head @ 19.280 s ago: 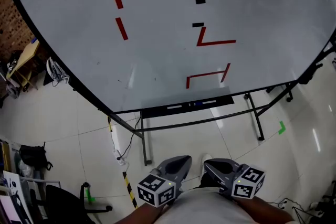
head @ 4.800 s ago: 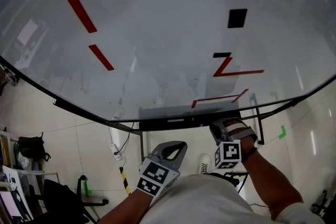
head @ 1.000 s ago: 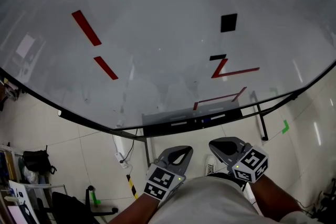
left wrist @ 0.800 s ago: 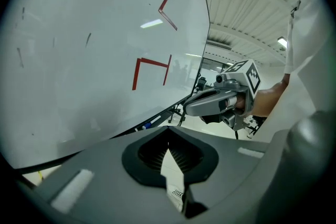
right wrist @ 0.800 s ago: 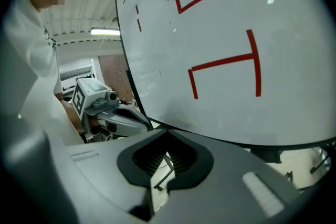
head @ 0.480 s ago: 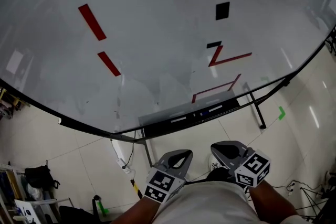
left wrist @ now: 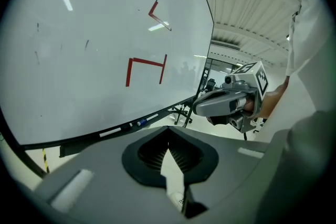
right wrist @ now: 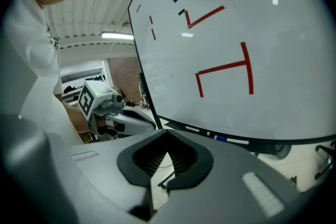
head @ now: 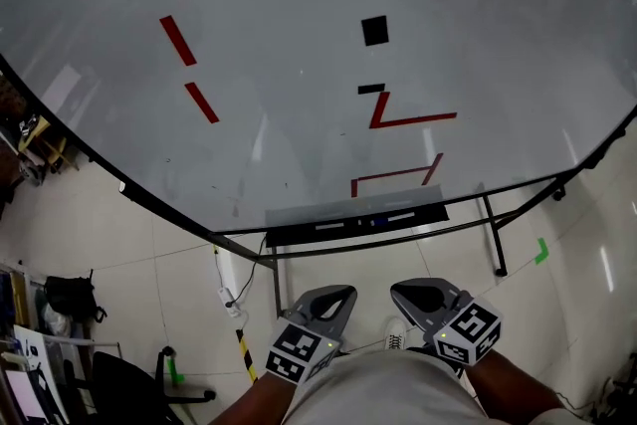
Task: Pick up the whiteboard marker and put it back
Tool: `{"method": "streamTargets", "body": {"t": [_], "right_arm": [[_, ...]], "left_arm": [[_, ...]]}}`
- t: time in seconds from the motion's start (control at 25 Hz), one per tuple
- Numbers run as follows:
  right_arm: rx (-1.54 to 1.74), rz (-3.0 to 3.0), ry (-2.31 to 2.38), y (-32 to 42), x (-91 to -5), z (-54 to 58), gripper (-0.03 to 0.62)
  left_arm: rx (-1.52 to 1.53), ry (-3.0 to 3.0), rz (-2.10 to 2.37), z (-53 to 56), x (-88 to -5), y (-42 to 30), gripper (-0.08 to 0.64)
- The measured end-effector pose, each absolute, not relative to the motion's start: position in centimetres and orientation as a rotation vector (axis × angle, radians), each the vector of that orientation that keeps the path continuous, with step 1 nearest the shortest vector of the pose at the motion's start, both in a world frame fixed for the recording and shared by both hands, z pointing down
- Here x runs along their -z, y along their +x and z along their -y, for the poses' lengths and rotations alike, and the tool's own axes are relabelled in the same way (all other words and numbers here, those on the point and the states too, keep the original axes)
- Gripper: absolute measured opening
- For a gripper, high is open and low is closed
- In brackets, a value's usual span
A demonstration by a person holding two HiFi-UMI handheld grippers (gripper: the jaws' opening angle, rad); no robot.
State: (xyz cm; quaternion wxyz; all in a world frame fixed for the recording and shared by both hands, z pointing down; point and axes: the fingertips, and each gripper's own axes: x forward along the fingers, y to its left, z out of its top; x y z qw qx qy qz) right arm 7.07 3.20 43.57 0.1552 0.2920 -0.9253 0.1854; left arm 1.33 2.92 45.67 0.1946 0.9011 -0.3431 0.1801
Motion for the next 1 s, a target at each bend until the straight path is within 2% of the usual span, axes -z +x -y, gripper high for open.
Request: {"method": "streamTargets", "body": {"t": [0.32, 0.68, 1.0], "right_arm": [[-0.592, 2.72, 0.782, 11.7, -43.6, -4.1, 0.002], [-0.576, 2.746, 0.722, 12.7, -42.9, -4.4, 0.002], [-0.642, 2.723, 0.844, 10.5, -43.2, -4.6, 0.002]], "left_arm": [[-0.519, 2.473, 1.109, -5.3, -45.1, 5.6, 0.016], [-0.513, 2.46, 1.09, -6.0, -45.5, 7.5, 0.017], [-0.557, 2.52, 0.998, -5.3, -44.8, 4.6, 0.017]]}}
